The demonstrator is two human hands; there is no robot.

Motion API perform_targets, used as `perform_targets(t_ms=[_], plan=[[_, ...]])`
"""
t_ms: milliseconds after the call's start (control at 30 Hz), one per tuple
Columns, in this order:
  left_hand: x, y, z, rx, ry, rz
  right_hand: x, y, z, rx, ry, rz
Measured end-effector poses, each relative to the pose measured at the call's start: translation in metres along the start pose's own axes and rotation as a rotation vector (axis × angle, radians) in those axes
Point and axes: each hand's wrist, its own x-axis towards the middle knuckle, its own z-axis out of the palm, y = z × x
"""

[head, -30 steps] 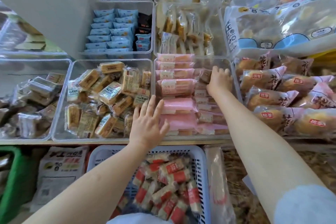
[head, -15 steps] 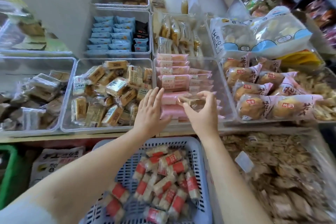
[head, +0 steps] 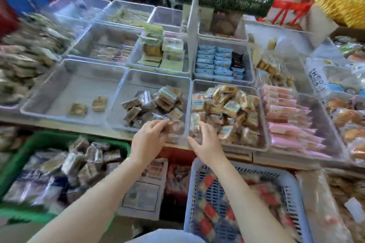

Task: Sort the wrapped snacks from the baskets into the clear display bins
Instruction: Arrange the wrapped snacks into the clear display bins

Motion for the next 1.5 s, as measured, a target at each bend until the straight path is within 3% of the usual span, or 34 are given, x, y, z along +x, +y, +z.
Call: perform_targets(t_ms=[200,500,567,633,700,767,933,1100,1367,1500], plan=[[0.041,-0.090,-0.036,-0.053,0.087,-0.035,0.009,-0.010,0.086,-0.663,-0.079,0.047],[0.104,-0.111,-0.013,-0.081,-0.079,-0.211,0.013,-0.011,0.090,-0.813,-0.151,0.130],[0.113,-0.111,-0.005,-0.099,-0.174,-0.262,0.014,-0.012,0.090,-0.817,-0.166,0.145],[0.120,-0.116,0.007,-0.073,-0.404,-0.270,0.015,-0.012,0.090,-0.820,-0.172,0.152],[0.123,-0.125,0.020,0.141,-0.635,-0.193,0.015,-0.012,0.090,-0.815,-0.181,0.156],[0.125,-0.134,0.026,0.291,-0.716,-0.175,0.015,-0.012,0.090,-0.806,-0.183,0.151],[0.120,-0.130,0.018,0.304,-0.567,-0.136,0.015,-0.009,0.088,-0.791,-0.181,0.138],[0.066,-0.095,-0.015,-0.020,-0.149,-0.007,0.016,-0.003,0.092,-0.715,-0.141,0.109],[-0.044,-0.108,-0.064,0.046,-0.378,-0.399,0.020,-0.025,0.096,-0.499,0.018,0.075],[-0.075,-0.135,-0.079,0.108,-0.444,-0.469,0.009,-0.061,0.127,-0.392,0.216,-0.137]])
